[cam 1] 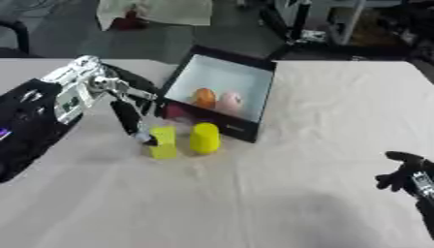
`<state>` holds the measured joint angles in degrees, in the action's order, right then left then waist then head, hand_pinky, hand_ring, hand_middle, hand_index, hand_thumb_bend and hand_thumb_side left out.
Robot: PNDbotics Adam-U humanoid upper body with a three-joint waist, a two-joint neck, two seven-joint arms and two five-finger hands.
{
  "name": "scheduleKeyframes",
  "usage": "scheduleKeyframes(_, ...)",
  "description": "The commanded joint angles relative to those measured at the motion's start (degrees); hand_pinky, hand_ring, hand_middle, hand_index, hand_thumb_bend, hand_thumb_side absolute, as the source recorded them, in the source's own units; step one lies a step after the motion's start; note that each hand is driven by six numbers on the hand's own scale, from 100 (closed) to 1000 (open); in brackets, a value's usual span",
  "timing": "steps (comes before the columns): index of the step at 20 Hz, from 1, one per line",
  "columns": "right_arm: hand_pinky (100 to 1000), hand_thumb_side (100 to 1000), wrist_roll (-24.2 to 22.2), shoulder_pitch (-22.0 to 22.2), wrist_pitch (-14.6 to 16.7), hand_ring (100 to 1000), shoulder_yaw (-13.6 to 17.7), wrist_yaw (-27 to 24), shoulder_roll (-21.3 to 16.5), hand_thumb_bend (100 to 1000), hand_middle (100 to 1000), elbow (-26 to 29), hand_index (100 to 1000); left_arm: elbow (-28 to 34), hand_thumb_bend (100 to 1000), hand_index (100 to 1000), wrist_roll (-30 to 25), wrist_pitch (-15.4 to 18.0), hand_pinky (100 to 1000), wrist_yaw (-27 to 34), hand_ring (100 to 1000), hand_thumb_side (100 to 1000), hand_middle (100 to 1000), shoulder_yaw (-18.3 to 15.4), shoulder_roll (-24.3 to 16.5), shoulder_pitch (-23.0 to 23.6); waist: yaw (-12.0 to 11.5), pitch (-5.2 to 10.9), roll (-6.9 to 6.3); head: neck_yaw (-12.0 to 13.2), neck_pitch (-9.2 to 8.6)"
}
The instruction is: Pick up objects on the table and place them in the box.
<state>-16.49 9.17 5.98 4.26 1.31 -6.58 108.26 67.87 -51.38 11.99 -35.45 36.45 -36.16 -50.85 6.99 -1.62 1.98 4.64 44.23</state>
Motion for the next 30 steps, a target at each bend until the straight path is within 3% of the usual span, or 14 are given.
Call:
scheduleKeyframes(1, 688, 741, 0.1, -0.2, 0.1, 490, 0.4, 0.3, -1.1, 100, 324, 0.8, 758, 1.7, 428, 836, -0.6, 0.0, 713, -2.1, 649, 534, 718, -2.2, -0.3, -0.8, 0.0, 1.15, -0.60, -0.2, -0.11)
scheduleKeyframes(23, 687, 742, 0.2, -0.4, 0.1, 490, 0.4, 0.2, -1.0, 100, 324, 0.8, 758, 1.3, 404, 808, -0.6, 0.3, 667, -6.8, 596, 494, 673, -3.0, 2.1, 2.2, 0.2, 0.98, -0.51, -0.4, -0.11)
scheduleKeyframes(30, 687, 743, 0.1, -0.4, 0.1, 490, 0.4, 0.2, -1.0, 100, 324, 0.8, 758, 1.5, 343, 766, -0.6, 0.1, 629, -7.5, 546, 414, 611, -3.3, 2.7, 3.1, 0.2, 0.98, -0.45, -0.4, -0.11)
